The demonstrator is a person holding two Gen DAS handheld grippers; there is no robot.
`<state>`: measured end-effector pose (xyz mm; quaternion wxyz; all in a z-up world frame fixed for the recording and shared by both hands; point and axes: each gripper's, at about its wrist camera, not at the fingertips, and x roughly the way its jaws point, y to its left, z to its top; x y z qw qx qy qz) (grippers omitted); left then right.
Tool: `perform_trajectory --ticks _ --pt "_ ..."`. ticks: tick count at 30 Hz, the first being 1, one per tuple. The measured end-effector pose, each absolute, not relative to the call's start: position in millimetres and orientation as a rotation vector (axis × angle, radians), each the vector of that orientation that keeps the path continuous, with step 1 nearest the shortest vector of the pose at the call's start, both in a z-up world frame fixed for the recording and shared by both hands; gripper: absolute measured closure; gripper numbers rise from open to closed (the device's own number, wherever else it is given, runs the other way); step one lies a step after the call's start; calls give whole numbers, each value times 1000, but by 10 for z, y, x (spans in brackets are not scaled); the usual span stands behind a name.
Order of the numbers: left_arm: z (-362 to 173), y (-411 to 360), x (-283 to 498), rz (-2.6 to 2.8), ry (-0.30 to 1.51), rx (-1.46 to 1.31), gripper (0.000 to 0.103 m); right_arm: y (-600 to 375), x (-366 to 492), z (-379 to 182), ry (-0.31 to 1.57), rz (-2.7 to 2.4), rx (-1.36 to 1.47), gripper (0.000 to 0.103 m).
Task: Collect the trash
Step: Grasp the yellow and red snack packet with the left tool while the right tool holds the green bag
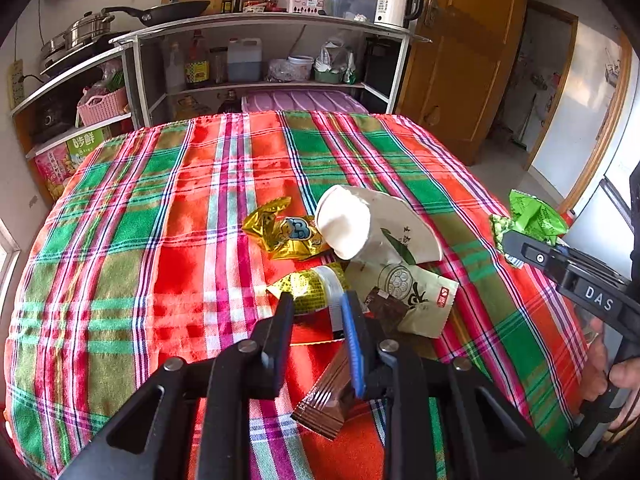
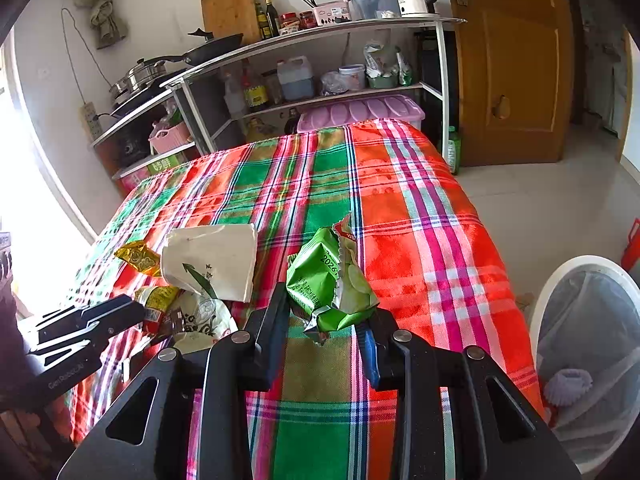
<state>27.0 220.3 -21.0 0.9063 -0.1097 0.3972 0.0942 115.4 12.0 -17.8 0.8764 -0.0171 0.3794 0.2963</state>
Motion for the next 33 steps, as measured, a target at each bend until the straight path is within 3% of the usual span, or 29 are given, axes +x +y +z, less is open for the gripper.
perform_trajectory --ticks 1,3,9,11,13,15,21,33 --pt "-221 2221 283 212 822 -228 41 120 1141 -172 789 617 -39 70" --pt "-233 2246 302 247 814 -226 25 119 1113 -165 785 620 -43 70" --pt "-323 2329 430 242 845 -269 25 143 1107 -174 785 630 -43 70" --pt "-345 2339 436 228 844 -288 30 136 1118 -186 788 632 -41 70" --pt "-346 2306 450 227 848 -268 45 137 1117 -197 790 631 -42 70" --pt "-334 2270 455 218 846 -260 54 144 1126 -202 792 631 -42 70" --pt "-278 2225 410 221 827 -242 63 138 1120 -208 790 629 -39 70" --pt "-80 2061 268 188 781 -207 63 21 1032 -142 767 623 -12 70"
